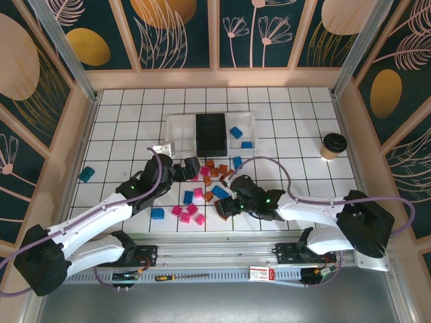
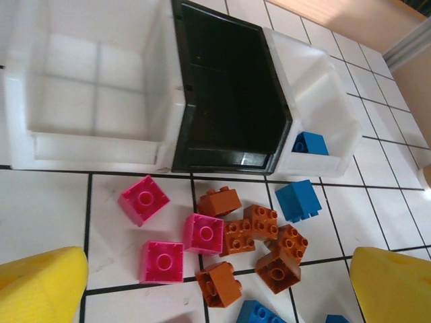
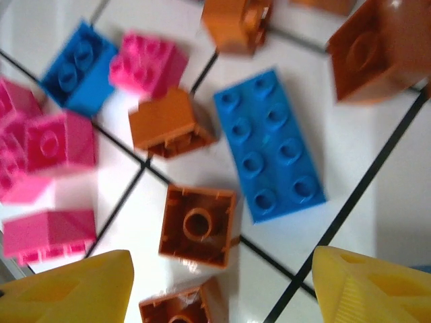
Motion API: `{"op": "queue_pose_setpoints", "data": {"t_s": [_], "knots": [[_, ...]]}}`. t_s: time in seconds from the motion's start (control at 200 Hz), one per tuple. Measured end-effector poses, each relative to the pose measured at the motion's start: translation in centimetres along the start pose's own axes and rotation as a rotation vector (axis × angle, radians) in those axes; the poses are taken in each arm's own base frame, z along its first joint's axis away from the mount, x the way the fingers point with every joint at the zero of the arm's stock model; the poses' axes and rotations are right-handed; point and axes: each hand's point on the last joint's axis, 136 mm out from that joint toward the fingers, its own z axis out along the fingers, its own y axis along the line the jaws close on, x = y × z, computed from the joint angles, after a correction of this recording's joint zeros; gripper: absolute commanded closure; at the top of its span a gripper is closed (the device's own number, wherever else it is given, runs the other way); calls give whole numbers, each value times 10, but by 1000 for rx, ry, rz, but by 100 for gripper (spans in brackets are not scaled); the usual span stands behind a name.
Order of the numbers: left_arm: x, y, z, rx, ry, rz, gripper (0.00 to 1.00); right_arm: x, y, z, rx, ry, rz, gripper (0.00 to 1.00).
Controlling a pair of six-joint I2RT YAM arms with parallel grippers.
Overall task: Sort the legos into containers by color
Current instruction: Move the lego to the bottom-center of the table.
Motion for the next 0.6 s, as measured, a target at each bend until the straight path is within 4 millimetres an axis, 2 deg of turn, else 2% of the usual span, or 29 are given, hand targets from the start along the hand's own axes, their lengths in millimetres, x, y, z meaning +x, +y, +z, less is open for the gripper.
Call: {"op": "queue_pose_setpoints", "data": {"t_s": [0.095, 0.175, 0.355, 0.601], "knots": [[-1, 4, -2, -16, -10, -6, 1, 19, 4, 8, 33, 68, -52, 30], [-2, 6, -1, -26, -16, -6, 1, 25, 7, 12, 58, 95, -87, 32], [2, 10, 3, -47, -7, -5, 1, 29, 10, 21, 120, 123, -146, 39], [3, 11, 3, -50, -5, -7, 1, 30, 11, 20, 162, 128, -174, 33]]}}
